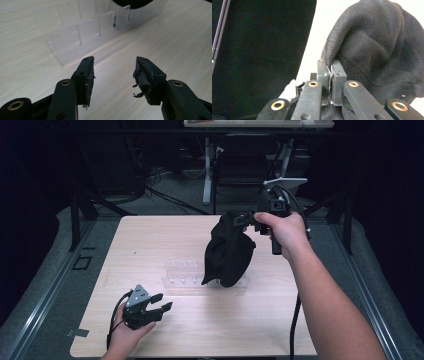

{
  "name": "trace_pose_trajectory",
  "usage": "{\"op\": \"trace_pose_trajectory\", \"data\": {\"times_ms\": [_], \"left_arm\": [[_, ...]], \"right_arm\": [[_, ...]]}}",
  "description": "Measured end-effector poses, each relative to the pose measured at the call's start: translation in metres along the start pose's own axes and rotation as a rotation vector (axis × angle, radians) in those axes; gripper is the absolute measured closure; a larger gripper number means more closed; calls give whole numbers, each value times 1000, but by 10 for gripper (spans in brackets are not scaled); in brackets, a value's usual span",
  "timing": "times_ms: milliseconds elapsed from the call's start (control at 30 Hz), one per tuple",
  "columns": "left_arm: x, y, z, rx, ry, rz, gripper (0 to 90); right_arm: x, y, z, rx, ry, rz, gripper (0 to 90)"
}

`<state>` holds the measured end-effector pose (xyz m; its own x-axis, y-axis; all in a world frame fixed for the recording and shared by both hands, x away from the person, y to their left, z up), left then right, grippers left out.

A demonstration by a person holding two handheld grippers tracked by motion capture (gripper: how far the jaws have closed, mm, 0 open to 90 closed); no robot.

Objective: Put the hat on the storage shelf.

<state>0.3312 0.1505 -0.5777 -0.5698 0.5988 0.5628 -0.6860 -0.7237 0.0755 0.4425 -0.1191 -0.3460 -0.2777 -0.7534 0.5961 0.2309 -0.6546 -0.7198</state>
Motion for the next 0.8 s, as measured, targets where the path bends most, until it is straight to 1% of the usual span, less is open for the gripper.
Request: {"op": "trace_pose_trajectory", "data": {"times_ms": [33,67,133,167,200,233,300,333,367,400,433,467,500,700,767,800], "left_arm": [[0,3,4,-10,9,-4,514],[1,6,8,-27,15,-5,521],[1,9,16,-43,29,-5,535],[-1,11,25,-62,35,-1,546],[-1,11,25,-62,35,-1,549],[-2,13,34,-61,43,-9,554],[-4,16,43,-65,59,-8,560],[-4,16,43,-65,59,-8,563],[-7,19,50,-72,66,-6,563],[-7,19,50,-72,66,-6,563],[-10,21,54,-73,63,-4,563],[-12,23,56,-79,59,-5,563],[-14,25,59,-85,62,-9,563],[-25,41,74,-132,60,-23,590],[-29,48,81,-157,64,-24,601],[-31,50,84,-161,70,-23,606]], "right_arm": [[0,-1,0,0,-1,7,877],[-1,-2,1,5,3,6,877],[-2,-4,1,6,3,-1,876],[-4,-6,2,5,9,2,873],[-4,-6,2,5,9,2,873],[-7,-7,3,11,15,8,871],[-10,-9,4,9,16,16,869],[-12,-11,4,9,19,23,868],[-14,-12,4,14,21,31,867],[-14,-12,4,14,21,31,867],[-15,-13,5,13,20,35,866],[-18,-16,6,11,25,47,864],[-18,-16,6,11,25,47,864],[-25,-23,7,25,34,65,859],[-28,-26,7,26,38,70,853],[-29,-26,7,28,39,72,852]]}}
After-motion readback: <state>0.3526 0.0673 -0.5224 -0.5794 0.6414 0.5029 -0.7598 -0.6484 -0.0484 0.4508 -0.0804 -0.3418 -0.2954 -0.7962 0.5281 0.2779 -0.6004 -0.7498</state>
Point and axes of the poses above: each handheld gripper's, and its own axes: x roughly backward along the jaws, z roughly out of its top, y roughly to its right, the point moved 8 cm from there along -x, roughly forward along the jaws
